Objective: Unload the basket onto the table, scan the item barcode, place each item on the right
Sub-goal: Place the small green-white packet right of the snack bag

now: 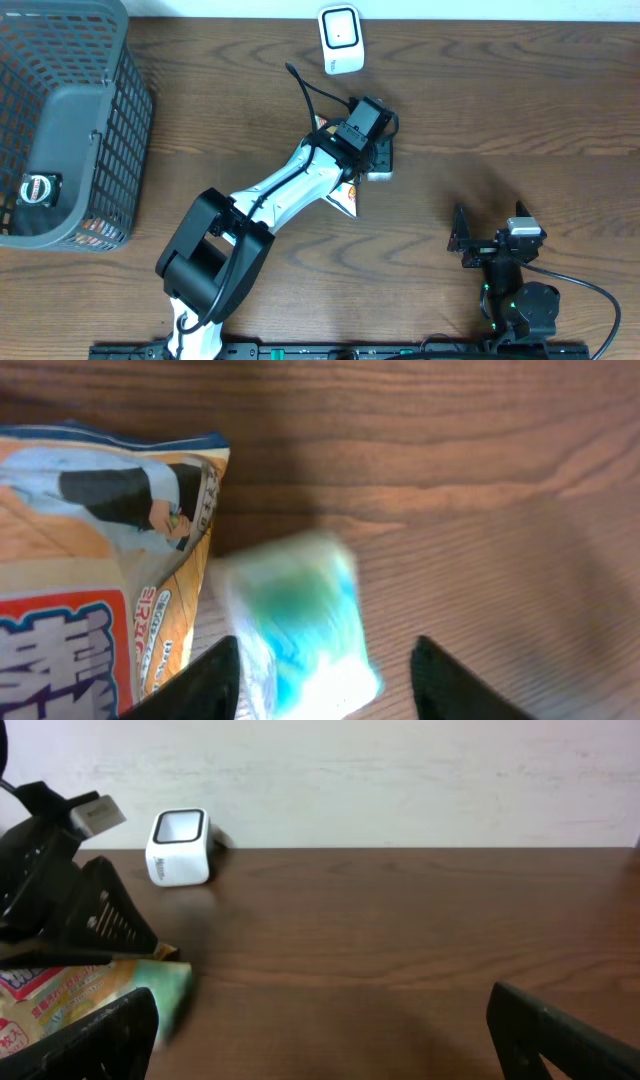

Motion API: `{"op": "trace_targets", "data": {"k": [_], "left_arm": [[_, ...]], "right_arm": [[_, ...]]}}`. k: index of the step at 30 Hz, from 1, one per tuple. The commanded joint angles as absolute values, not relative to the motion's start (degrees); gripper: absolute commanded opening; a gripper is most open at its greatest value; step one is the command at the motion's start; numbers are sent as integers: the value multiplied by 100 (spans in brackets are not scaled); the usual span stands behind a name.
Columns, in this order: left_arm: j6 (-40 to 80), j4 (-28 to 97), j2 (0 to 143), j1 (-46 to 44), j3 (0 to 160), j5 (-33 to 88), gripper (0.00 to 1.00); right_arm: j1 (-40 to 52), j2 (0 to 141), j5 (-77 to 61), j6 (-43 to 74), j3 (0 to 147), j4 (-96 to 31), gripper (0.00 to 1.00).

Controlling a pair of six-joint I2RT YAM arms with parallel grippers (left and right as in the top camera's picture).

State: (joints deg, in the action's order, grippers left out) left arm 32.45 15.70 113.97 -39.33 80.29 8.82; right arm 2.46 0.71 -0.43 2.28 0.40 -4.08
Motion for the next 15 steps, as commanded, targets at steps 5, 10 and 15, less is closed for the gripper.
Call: {"op": "trace_targets", "data": {"k": [5, 10, 15], "left_arm": [[3170, 1435, 11004, -3918, 8051, 829, 66], [2718, 1278, 10328, -3752, 8051, 827, 67], [2364, 1278, 9223, -3162, 8051, 827, 72]], "right_arm": [[309, 49, -56, 165, 32, -432, 99], [309, 49, -56, 165, 32, -432, 99], [309, 49, -56, 165, 32, -432, 99]]}}
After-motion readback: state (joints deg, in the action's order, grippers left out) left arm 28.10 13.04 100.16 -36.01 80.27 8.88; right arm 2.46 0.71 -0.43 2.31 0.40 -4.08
